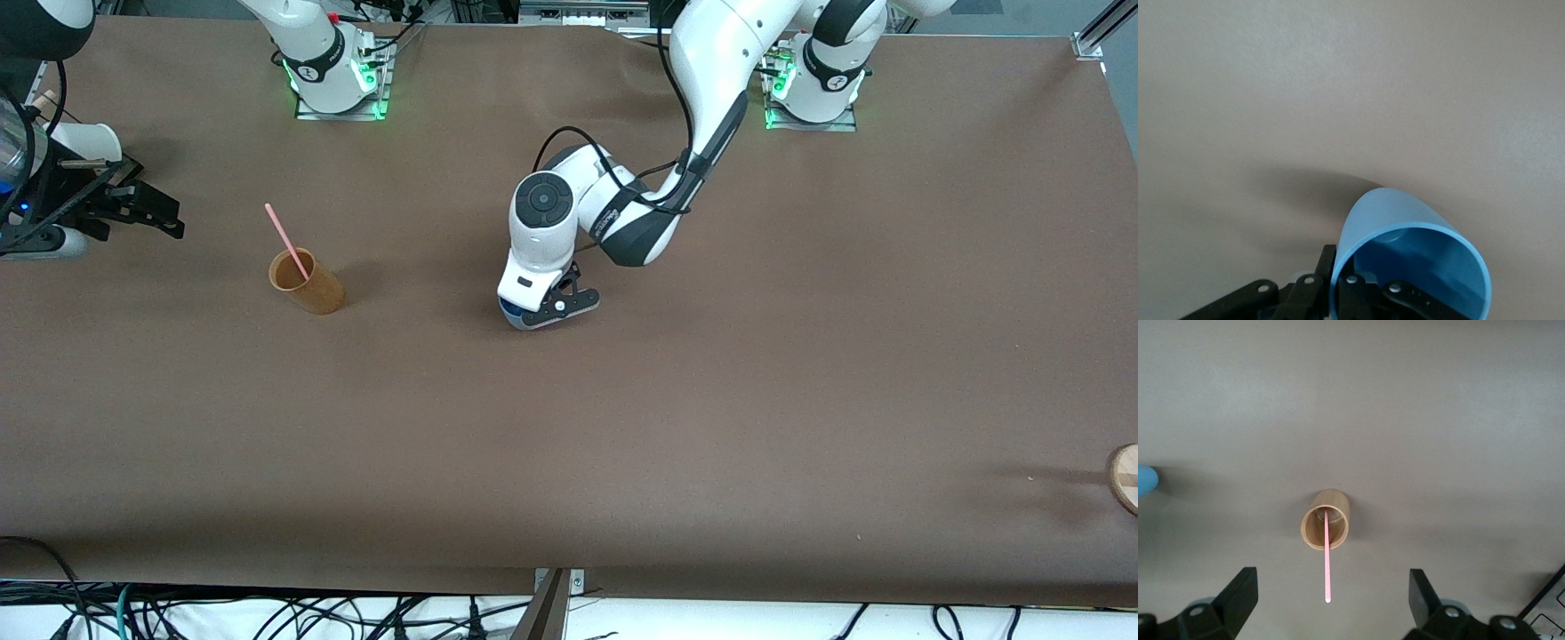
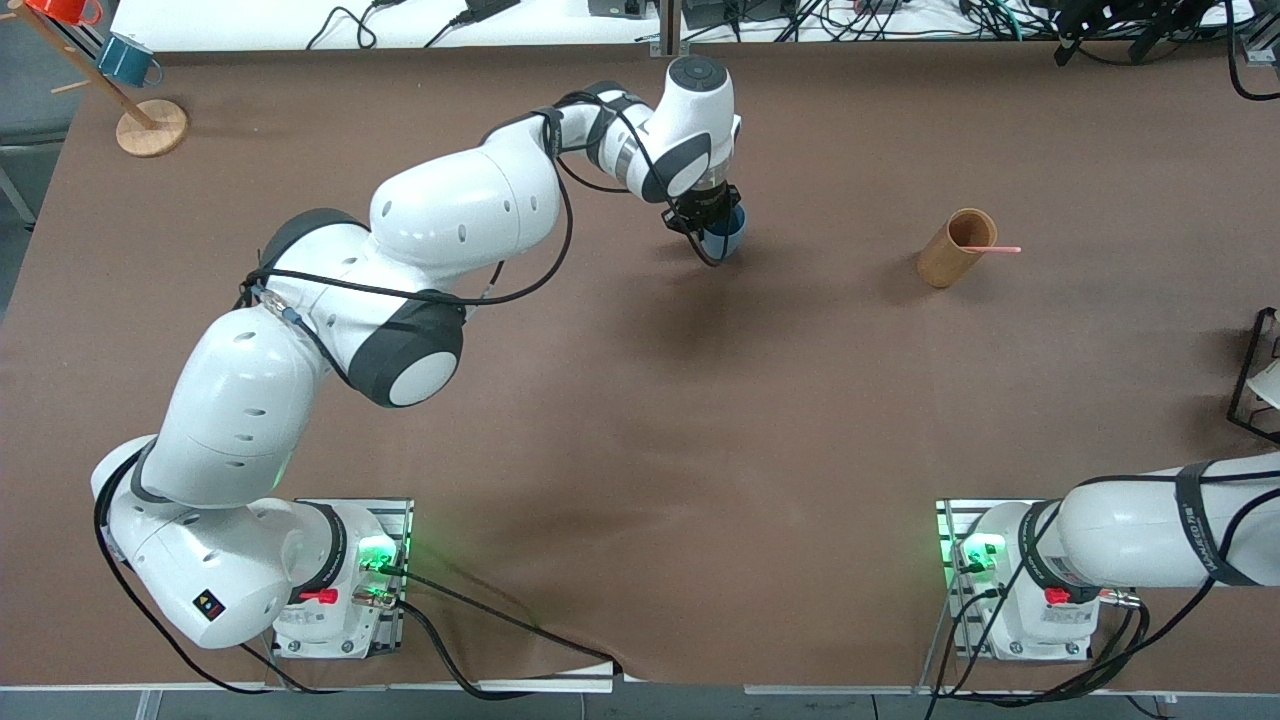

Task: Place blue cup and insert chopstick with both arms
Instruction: 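Lift the blue cup with the left gripper and carry it toward the table middle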

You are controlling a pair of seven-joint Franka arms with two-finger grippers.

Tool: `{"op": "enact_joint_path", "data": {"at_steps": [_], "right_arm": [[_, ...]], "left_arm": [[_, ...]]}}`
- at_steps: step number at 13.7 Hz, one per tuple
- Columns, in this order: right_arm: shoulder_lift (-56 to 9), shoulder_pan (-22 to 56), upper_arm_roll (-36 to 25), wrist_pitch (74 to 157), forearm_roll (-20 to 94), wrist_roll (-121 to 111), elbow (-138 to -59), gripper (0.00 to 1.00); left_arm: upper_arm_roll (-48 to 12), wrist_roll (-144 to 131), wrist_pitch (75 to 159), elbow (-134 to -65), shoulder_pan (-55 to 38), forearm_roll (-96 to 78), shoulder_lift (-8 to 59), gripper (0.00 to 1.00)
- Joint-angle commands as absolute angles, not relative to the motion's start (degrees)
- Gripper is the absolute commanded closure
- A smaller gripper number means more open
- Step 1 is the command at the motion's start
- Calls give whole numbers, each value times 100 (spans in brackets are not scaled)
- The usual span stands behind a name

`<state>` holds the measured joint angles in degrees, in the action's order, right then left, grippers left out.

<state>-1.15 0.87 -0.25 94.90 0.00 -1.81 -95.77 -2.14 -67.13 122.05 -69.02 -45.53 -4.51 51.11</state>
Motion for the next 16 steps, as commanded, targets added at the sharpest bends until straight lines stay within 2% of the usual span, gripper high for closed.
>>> {"op": "enact_joint_path", "data": {"at_steps": [1,2,3,4,5,11,16], "right_arm": [[-167,53,-9,9422,26,-123,-9448,0],[-158,53,-9,9413,35,-123,-9448,0],[-167,53,-9,9422,35,-123,-9448,0],[-167,53,-9,9431,44,-123,-9440,0],[-167,53,-9,9431,44,-123,-9439,0],[-141,53,-9,9343,35,-158,-9466,0],[-350,79,9,8526,18,-202,-9702,0]], "left_arm": [[-114,-6785,12199,-6627,-4641,-554,5282,100],[-106,-6768,12191,-6627,-4641,-554,5265,77],[-105,-6759,12173,-6627,-4632,-554,5230,43],[-105,-6759,12129,-6627,-4632,-554,5195,15],[-114,-6733,12103,-6627,-4614,-554,5125,0],[-88,-5601,11242,-6565,-4167,-844,4387,0],[-79,-4414,10960,-6871,-3570,-800,3658,0]]}}
